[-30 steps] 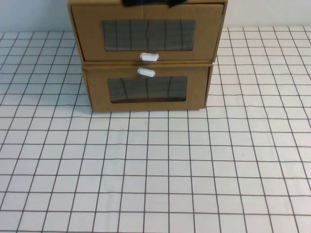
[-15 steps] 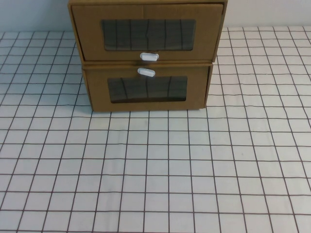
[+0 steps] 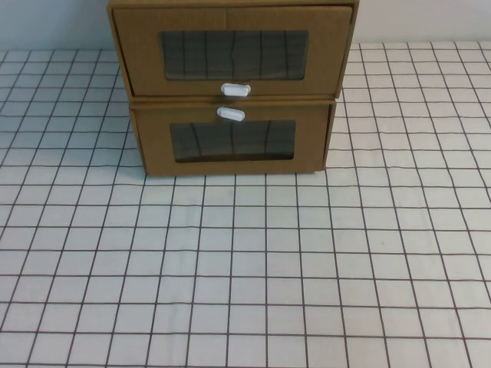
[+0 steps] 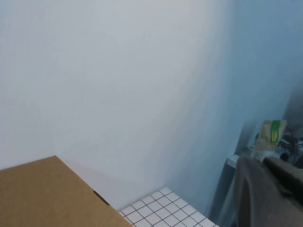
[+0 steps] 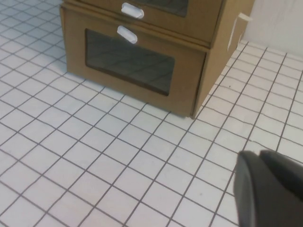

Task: Close the shoe box

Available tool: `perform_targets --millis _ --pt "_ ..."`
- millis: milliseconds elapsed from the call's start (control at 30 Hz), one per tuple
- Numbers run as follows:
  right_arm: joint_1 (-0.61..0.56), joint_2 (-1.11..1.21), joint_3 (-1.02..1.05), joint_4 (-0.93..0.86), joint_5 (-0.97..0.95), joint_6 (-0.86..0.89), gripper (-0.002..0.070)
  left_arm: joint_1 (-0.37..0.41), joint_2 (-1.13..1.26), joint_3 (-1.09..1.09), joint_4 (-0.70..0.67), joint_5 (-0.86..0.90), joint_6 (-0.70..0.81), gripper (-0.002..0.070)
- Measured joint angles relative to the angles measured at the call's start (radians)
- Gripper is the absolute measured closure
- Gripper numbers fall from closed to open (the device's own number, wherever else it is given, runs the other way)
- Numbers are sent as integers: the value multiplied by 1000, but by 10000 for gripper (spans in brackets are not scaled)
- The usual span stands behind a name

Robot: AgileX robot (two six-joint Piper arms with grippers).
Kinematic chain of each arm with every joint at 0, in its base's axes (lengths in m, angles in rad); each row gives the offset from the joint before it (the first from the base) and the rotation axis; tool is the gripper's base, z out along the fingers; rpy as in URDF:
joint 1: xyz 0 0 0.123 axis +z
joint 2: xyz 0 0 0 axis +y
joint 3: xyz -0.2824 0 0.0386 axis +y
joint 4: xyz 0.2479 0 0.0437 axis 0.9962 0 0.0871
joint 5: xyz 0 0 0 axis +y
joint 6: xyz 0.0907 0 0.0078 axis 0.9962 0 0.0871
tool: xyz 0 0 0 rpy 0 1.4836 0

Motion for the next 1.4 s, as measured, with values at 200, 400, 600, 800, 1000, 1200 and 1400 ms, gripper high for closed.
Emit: perform_targets --millis 200,400,600,800,1000,1200,1400 --pt "0 -97 107 2 -115 0 689 0 -4 0 -2 0 13 680" --pt "0 -103 109 -15 -128 0 689 -13 -4 0 37 0 39 680" --pt "0 -103 110 -65 -128 0 689 -93 -40 24 214 4 66 680" --pt "0 -103 110 -110 -128 0 689 -128 -175 290 380 2 89 680" --pt "0 -103 110 -118 -128 0 689 -170 -355 753 532 0 153 680" --pt "0 -103 110 -119 -103 0 689 -170 -569 1223 580 -136 172 680" --pt "0 -103 110 -120 -70 0 689 -170 -782 1639 580 -414 172 680"
